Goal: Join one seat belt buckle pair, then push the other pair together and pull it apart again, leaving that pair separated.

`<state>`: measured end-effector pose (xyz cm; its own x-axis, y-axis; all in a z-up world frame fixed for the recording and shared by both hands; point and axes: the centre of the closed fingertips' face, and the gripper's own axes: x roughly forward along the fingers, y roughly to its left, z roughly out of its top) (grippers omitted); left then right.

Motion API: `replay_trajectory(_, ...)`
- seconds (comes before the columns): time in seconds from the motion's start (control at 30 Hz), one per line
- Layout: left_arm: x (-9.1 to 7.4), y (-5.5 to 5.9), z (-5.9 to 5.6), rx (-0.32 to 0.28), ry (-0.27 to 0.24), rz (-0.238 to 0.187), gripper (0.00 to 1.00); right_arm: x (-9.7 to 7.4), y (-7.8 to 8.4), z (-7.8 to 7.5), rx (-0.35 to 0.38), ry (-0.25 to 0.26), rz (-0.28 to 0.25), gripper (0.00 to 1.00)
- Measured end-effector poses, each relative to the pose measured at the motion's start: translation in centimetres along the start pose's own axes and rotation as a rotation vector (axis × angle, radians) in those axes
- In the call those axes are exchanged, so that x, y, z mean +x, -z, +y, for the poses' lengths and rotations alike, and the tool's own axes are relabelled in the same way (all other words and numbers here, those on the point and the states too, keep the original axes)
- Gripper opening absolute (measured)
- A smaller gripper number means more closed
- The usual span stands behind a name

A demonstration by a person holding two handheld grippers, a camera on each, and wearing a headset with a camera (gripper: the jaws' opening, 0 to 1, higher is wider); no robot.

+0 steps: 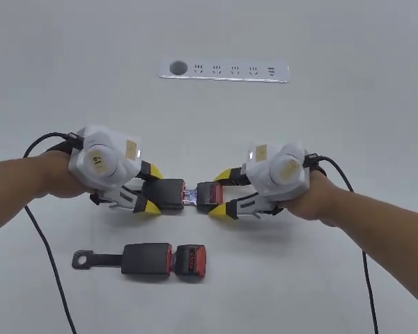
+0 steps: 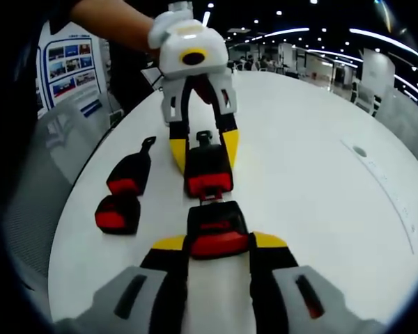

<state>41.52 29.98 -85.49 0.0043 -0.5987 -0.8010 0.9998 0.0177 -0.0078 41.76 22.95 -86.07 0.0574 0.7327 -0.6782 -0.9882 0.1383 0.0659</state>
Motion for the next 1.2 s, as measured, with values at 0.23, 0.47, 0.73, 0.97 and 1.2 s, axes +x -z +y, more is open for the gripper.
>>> replay_trajectory(0.23, 0.0, 0.0, 0.0, 0.010, 0.010, 0.016, 0.34, 0.5, -0.6, 0.1, 0.010, 0.007, -0.011, 0.34)
replay_trajectory(0.47, -0.1, 0.0, 0.1, 0.013, 0.020, 0.024, 0.34, 0.9, -1.0, 0.0, 0.028, 0.011, -0.024, 0.34)
replay_trajectory(0.73, -0.1, 0.0, 0.2, 0.011, 0.019, 0.029, 0.34, 1.1, -1.1, 0.0, 0.039, 0.025, -0.015, 0.34)
replay_trajectory(0.97, 0.0, 0.2, 0.4, 0.004, 0.017, 0.030, 0.34, 1.1, -1.2, -0.1, 0.038, 0.042, 0.005, 0.34)
replay_trajectory(1.2, 0.0, 0.3, 0.4, 0.001, 0.016, 0.035, 0.34, 1.2, -1.2, -0.1, 0.035, 0.055, 0.015, 0.34)
